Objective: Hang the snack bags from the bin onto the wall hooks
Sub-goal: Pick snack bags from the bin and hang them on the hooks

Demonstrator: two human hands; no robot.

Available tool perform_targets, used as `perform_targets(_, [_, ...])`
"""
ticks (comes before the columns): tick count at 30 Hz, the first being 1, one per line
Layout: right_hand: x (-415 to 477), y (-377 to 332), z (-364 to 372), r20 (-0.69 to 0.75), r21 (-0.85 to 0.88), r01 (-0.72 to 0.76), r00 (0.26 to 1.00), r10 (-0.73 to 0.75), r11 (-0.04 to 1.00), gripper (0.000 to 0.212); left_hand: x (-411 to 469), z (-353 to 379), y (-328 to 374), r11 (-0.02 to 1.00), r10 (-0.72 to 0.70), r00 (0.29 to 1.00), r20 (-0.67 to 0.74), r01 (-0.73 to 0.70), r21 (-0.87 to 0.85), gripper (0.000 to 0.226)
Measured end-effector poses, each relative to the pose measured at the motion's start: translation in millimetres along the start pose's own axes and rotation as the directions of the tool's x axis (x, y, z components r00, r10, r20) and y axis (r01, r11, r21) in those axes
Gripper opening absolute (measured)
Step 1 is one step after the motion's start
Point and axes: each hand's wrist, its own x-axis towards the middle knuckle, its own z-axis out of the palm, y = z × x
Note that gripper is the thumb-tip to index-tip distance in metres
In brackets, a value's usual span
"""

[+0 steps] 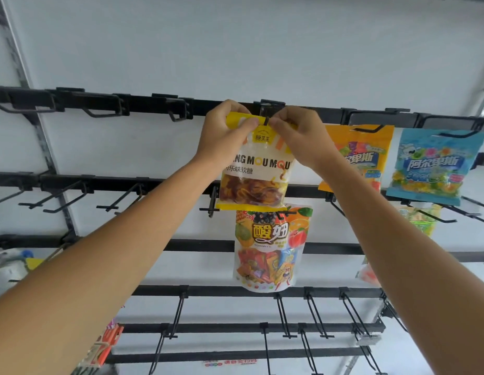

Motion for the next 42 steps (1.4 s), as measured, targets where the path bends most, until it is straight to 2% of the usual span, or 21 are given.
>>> perform_targets(4, [4, 0, 5, -0.066, -0.134, 0.001, 0.998, -0.010, 0.991, 0.012, 4, -1, -13, 0.995, 0.043, 0.999, -0.012, -0.042, 0.095, 0.011])
perform_targets(8, [9, 5, 12, -0.135, -0.229, -0.006, 0.990, -0.026, 0.973, 0.020, 12, 1, -24, 0.981, 0.038, 0.999, -0.039, -0.029, 0.192, 0.012])
perform_targets(12, [10, 9, 17, -0.192, -0.321, 0.016, 0.978, -0.082, 0.947, 0.022, 14, 3, -29, 0.955, 0.026, 0.997, -0.073, -0.003, 0.297, 0.015])
perform_targets(15, [2, 14, 15, -0.195, -0.424, 0.044, 0.971, -0.139, 0.905, 0.027, 10, 2, -30, 0.940, 0.063, 0.996, -0.057, -0.040, 0.339, 0.019])
perform_targets(20, [-21, 8, 5, -0.043, -0.446, 0.050, 0.996, -0.077, 0.894, 0.052, -8, -5, -26, 0.861, 0.151, 0.988, 0.012, -0.138, 0.490, 0.044])
perform_targets(24, [-32, -8, -2, 0.081, -0.515, 0.044, 0.997, -0.003, 0.856, 0.069, -25, -10, -17, 0.813, 0.080, 0.986, 0.149, -0.151, 0.562, 0.066])
perform_targets(27, [-45, -18, -6, 0.108, -0.534, 0.026, 0.993, 0.038, 0.845, 0.071, -40, -13, -5, 0.772, 0.027, 0.974, 0.223, -0.162, 0.614, 0.063])
perform_targets(32, [-76, -24, -6, 0.144, -0.596, 0.048, 0.988, 0.048, 0.801, 0.062, -68, -12, 13, 0.647, -0.038, 0.944, 0.329, -0.227, 0.727, 0.055])
perform_targets(34, [-89, -27, -5, 0.150, -0.553, 0.041, 0.987, 0.051, 0.832, 0.060, -80, -11, 22, 0.585, -0.046, 0.927, 0.372, -0.277, 0.762, 0.052])
perform_targets(37, [-108, -32, 2, 0.245, -0.468, 0.079, 0.969, 0.043, 0.880, 0.051, -100, -13, 32, 0.596, -0.029, 0.889, 0.458, -0.352, 0.722, 0.041])
perform_targets(39, [-121, -33, 7, 0.290, -0.444, 0.083, 0.956, 0.055, 0.892, 0.050, -112, -19, 34, 0.583, -0.051, 0.895, 0.443, -0.333, 0.741, 0.038])
perform_targets(42, [-141, -33, 14, 0.334, -0.456, 0.058, 0.936, 0.111, 0.888, 0.052, -140, -33, 31, 0.498, -0.180, 0.911, 0.370, -0.240, 0.834, 0.044])
